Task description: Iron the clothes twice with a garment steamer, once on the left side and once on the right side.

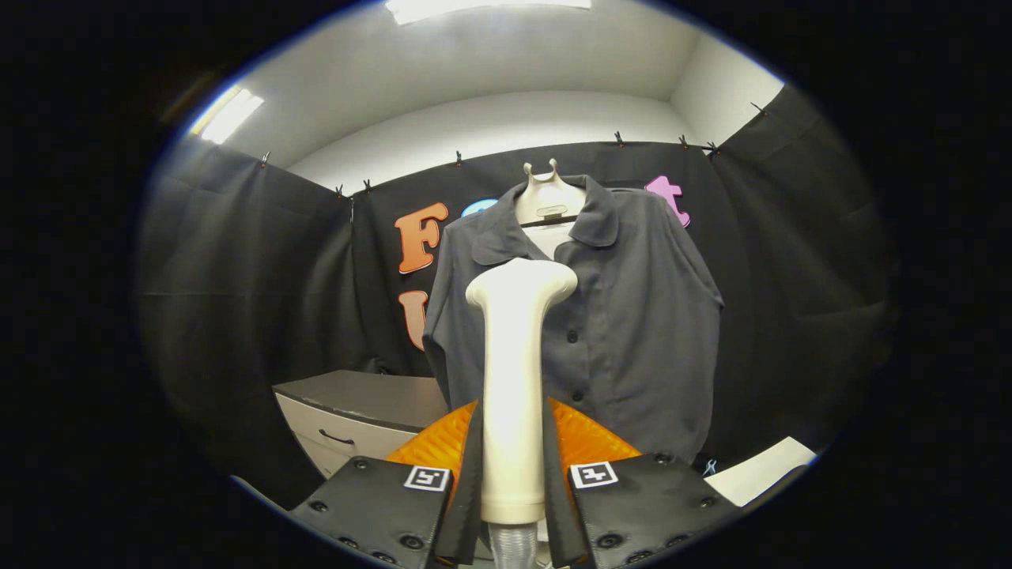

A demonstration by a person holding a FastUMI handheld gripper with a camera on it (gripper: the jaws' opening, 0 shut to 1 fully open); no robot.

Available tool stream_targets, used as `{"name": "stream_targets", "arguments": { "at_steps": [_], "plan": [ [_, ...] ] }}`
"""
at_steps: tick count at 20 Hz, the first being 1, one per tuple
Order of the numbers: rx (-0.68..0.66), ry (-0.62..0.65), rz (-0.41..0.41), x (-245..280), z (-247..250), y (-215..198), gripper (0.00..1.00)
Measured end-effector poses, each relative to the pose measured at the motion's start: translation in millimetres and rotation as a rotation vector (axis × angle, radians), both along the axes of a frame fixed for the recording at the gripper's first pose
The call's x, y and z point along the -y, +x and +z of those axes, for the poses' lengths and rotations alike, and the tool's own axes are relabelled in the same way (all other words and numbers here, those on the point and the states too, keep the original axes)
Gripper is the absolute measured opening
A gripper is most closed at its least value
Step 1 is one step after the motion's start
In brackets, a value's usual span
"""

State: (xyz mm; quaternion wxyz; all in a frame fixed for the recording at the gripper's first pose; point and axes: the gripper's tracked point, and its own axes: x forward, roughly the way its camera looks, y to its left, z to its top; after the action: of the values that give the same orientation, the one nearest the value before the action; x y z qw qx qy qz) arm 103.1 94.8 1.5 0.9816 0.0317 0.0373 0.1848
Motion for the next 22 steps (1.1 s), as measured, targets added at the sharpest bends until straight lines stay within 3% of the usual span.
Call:
{"name": "stream_targets", "arguments": {
  "at_steps": [10, 22],
  "plan": [
    [0.020, -0.020, -0.043, -41.2, -1.2, 65.0, 0.41],
    [-0.041, -0.030, -0.038, -45.8, -33.8, 71.9, 0.42]
  ]
}}
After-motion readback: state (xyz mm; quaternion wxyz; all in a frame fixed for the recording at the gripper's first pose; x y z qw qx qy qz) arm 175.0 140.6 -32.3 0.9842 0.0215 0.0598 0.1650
